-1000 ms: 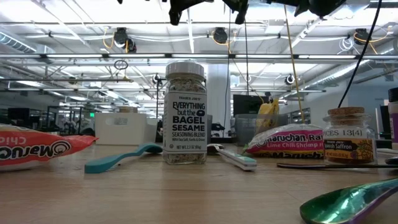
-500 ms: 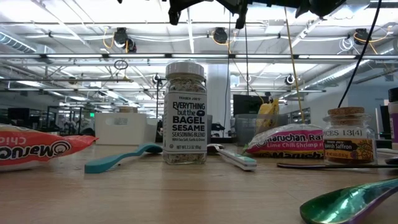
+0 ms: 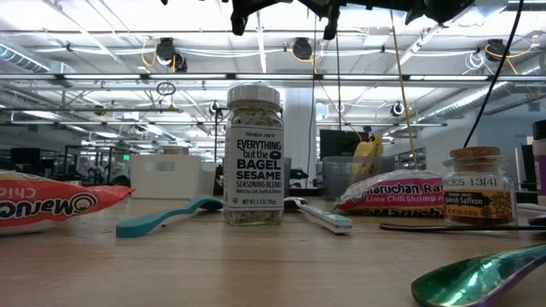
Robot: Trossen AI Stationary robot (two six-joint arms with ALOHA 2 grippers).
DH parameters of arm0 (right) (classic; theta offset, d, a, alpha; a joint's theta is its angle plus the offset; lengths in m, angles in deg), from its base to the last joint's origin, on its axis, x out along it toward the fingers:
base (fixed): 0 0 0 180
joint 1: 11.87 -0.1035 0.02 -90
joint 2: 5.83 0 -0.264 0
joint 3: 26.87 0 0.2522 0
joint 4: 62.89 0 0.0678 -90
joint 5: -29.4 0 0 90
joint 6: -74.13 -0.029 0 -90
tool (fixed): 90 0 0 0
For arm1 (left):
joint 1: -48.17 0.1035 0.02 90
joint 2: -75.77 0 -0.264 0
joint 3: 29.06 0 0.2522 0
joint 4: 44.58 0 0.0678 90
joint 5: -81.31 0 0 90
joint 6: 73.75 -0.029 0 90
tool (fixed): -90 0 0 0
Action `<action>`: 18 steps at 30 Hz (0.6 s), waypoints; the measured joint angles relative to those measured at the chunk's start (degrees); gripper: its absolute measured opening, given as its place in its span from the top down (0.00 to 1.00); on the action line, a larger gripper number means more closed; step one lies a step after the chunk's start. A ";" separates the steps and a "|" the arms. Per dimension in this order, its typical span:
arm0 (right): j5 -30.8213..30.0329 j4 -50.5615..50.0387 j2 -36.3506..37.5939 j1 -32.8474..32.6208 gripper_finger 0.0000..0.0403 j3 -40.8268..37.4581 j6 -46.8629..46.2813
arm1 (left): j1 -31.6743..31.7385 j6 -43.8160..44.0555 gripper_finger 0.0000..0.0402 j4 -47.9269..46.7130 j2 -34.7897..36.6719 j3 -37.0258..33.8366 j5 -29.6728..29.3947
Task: Pick & Place Food Item
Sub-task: Put the green seasoning bottle into the white bin
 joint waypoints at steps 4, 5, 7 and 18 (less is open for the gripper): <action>0.12 -0.04 0.00 -0.02 0.51 0.00 0.12 | 0.00 0.17 0.49 -0.06 0.00 0.00 0.00; 0.16 -0.07 0.00 -0.02 0.51 0.00 0.41 | 0.00 0.16 0.49 -0.09 0.00 0.00 0.00; 0.12 -0.07 0.00 -0.13 0.52 0.00 0.88 | 0.00 0.14 0.49 -0.09 0.00 0.00 0.02; 0.31 -0.33 0.00 -0.17 0.52 0.00 2.47 | 0.00 1.29 0.23 -0.02 0.11 0.00 0.02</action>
